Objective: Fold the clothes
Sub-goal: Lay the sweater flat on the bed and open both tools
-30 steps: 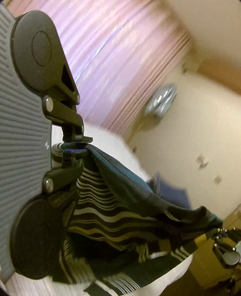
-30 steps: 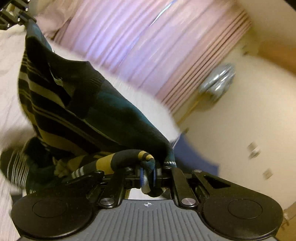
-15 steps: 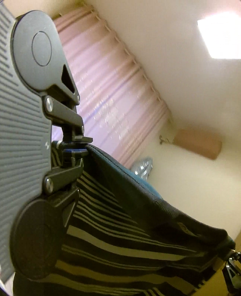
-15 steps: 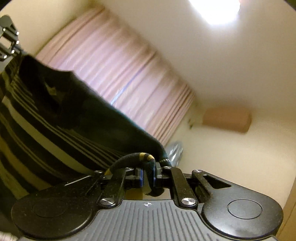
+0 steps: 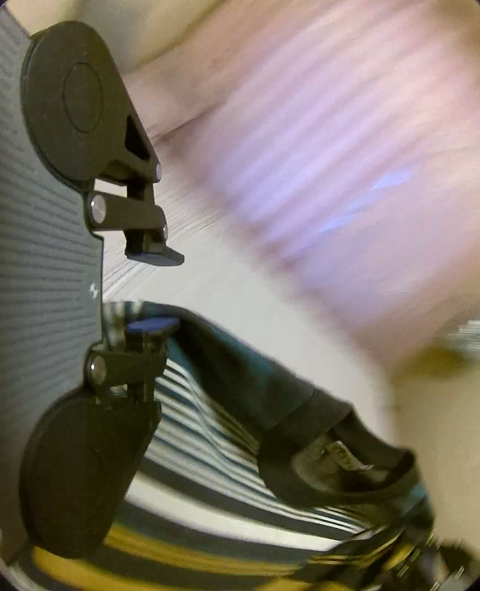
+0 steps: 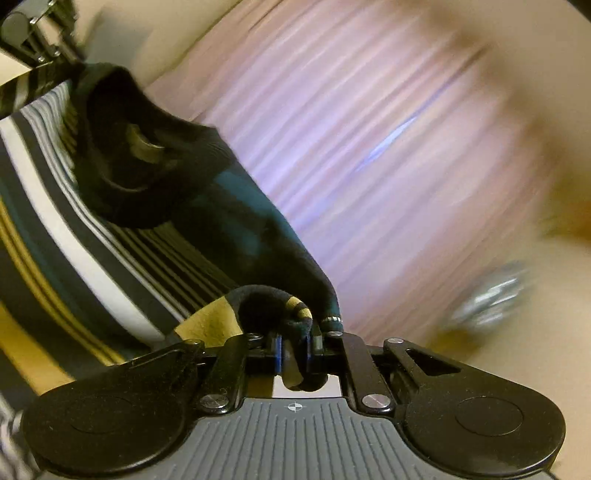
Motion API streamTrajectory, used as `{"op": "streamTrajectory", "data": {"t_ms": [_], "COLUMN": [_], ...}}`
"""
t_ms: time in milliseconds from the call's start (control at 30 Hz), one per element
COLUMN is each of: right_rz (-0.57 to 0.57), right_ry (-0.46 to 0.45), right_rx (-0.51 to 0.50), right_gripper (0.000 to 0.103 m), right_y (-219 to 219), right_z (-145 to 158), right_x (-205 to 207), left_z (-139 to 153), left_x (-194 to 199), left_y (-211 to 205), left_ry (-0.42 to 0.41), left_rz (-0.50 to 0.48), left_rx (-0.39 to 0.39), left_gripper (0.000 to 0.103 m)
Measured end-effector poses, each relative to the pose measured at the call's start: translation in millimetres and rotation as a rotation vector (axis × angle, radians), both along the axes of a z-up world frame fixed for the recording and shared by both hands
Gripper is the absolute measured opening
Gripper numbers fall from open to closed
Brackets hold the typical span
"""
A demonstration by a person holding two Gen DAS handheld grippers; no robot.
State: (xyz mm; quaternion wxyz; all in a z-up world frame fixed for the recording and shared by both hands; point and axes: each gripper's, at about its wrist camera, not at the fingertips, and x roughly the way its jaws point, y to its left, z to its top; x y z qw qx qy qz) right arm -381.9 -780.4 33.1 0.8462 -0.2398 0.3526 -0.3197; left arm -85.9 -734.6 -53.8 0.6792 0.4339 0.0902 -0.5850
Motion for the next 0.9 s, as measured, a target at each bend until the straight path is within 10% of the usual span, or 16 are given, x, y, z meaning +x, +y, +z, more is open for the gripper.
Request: {"op": "streamTrajectory", "data": {"t_ms": [67,100,233,467,667,900], "right_rz": [0.006,0.008,-0.047,-0.316,-0.512,-0.341], "right_ry": [0.134,0.161,0.112,0.078,0.050,0.211], "right_rx": [0.146,0.219,0.468,0.835,0.980,0.958], "right_gripper": [0.065,0.075,0.077,0.077,0.077,0.077], "right_y": [-28.2,-35.0,-32.5,-24.7,11.0,73.4], "right_z": [-79.6,-109.6,-173.5,-225.3,-233.6,-260.9], "right_x": [29.0,37.0,28.7,-73.7,-151.6,-138.5], "left_z": [-66.0,-89.8,-159.0,-193.0,-193.9,-201.1], "left_x": [-3.7,-10.2,-33.7,-63.7,-123.5,-183.5], "left_y": [-3.3,4.3,50.6,106.1,87.5,77.6], "left_ry": [0.032,0.043,0.159,0.329,0.369,0.331], "left_rz": [0.073,0.083,0.116,0.146,-0.011,-0.173], "left_rx": [0.111,0.148,0.283,0.415,0.428,0.480], "left_gripper": [0.023,0.024,0.024,0.025,0.028,0.030]}}
